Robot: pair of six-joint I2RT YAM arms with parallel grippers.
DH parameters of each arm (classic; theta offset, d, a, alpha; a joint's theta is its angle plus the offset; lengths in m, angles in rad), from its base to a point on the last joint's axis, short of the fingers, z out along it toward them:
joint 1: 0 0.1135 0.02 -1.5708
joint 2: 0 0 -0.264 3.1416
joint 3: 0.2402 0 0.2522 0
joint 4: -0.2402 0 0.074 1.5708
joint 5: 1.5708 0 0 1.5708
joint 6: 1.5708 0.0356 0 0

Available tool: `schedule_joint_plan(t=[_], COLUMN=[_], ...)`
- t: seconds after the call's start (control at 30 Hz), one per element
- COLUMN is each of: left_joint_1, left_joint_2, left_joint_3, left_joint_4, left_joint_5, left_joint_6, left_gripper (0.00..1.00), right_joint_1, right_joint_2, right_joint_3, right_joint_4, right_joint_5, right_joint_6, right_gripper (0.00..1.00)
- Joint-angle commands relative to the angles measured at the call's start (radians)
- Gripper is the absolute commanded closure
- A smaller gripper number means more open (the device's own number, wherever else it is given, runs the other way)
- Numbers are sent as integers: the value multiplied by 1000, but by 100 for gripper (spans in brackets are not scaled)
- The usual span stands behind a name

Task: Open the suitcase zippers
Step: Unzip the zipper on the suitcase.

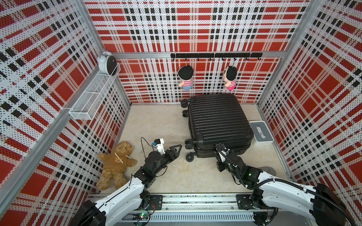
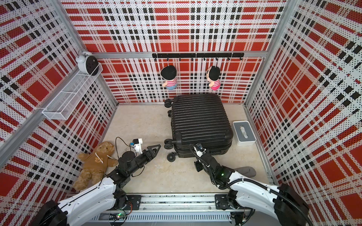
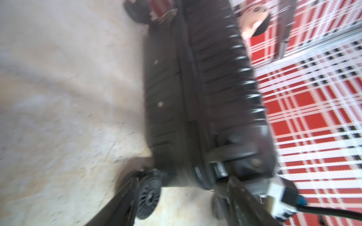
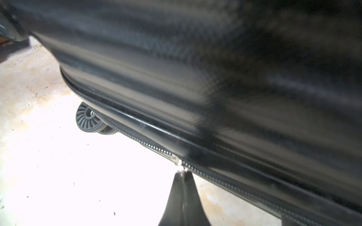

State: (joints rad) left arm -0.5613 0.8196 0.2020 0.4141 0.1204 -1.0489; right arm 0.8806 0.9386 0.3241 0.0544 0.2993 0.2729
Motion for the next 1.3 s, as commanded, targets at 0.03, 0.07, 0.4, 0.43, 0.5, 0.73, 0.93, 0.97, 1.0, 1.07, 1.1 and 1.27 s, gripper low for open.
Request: schedule_joint_plan(t=[0.03, 0.07, 0.4, 0.43, 0.5, 0.73, 0.93, 0.97, 1.0, 1.07, 1.1, 1.27], left_joint_1=[9, 9, -22, -29, -41, -46, -48, -48, -48, -48, -48, -48], left_joint_2=[-12, -4, 208, 220, 243, 287, 300, 301, 303, 306, 306, 299], left_joint_3=[62, 70, 140, 144, 151, 151, 137, 136, 134, 134, 132, 134], left_joint_4=[-10, -4, 130, 133, 143, 170, 188, 190, 192, 195, 196, 196], left_joint_5=[36, 42, 173, 171, 170, 173, 165, 165, 165, 168, 169, 170], left_joint_6=[4, 5, 13, 15, 20, 28, 30, 30, 30, 32, 32, 32], left_gripper=[14, 11, 9, 10, 12, 31, 36, 36, 37, 37, 38, 40], right_joint_1=[-7, -8, -11, -11, -11, -10, 23, 30, 35, 41, 45, 74], right_joint_2=[5, 7, 47, 50, 58, 83, 85, 83, 84, 84, 84, 96], right_joint_3=[4, 3, 14, 15, 17, 25, 26, 26, 27, 30, 31, 41], right_joint_4=[53, 54, 80, 83, 92, 134, 153, 154, 155, 154, 154, 152], right_joint_5=[-1, -3, -26, -29, -39, -120, -126, -123, -119, -116, -117, -103], right_joint_6=[-6, -6, -15, -15, -14, -20, -37, -41, -43, -44, -46, -54], right_gripper=[100, 100, 100, 100, 100, 100, 100, 100, 100, 100, 100, 100])
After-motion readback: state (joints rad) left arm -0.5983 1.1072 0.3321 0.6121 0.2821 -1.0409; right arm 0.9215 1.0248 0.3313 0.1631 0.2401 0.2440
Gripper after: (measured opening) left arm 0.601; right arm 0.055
